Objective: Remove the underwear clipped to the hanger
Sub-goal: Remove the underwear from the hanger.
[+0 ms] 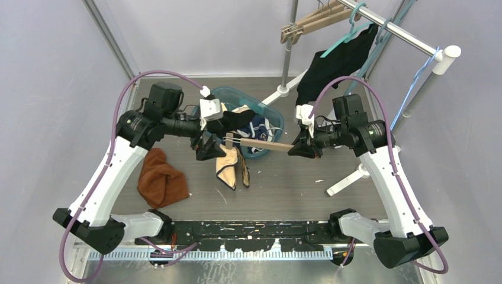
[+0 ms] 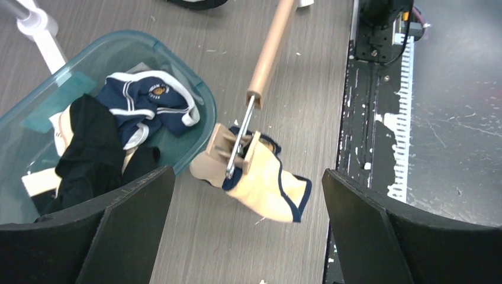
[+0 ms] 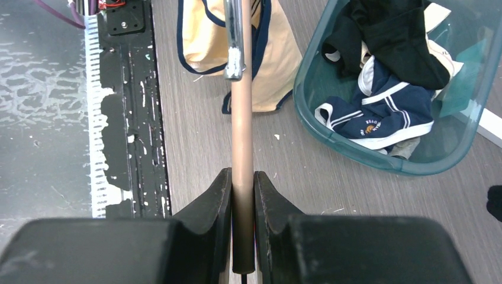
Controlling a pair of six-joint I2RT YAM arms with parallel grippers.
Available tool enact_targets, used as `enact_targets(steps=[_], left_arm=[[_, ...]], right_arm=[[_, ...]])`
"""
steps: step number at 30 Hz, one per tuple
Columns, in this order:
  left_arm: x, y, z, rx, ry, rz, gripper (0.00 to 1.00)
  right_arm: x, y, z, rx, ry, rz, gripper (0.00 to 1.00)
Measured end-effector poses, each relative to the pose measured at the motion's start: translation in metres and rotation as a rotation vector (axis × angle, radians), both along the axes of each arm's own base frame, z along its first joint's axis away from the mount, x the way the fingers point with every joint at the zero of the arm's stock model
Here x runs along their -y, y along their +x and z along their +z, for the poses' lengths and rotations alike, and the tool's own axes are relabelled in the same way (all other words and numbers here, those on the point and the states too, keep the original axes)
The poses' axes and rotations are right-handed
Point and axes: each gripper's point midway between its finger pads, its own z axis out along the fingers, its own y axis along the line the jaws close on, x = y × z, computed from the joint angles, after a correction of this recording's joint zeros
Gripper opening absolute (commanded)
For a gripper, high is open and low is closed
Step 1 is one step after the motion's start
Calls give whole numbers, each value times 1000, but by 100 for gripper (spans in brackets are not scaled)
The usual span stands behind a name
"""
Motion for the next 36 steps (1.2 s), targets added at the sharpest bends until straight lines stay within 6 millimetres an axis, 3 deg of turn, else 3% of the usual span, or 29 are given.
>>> enact_targets(steps=[4, 8, 12, 20, 27, 36], left_arm=[[10, 4, -1, -27, -34, -23, 89], [17, 3, -5, -70, -61, -46, 70], [23, 2, -12, -111, -78, -76, 64], [28, 1, -9, -131, -108, -92, 43], [32, 1, -15, -148, -128, -103, 2], [34, -3, -19, -149, -152, -132, 0]], right_arm=[[-2, 2, 0, -19, -1, 20, 1], [-3, -1, 1, -23, 4, 33, 1], [-3, -1, 1, -16, 2, 38, 1], [-3, -1, 1, -11, 3, 39, 1], [-2, -1, -1, -13, -5, 35, 1], [0, -1, -6, -21, -17, 29, 1]])
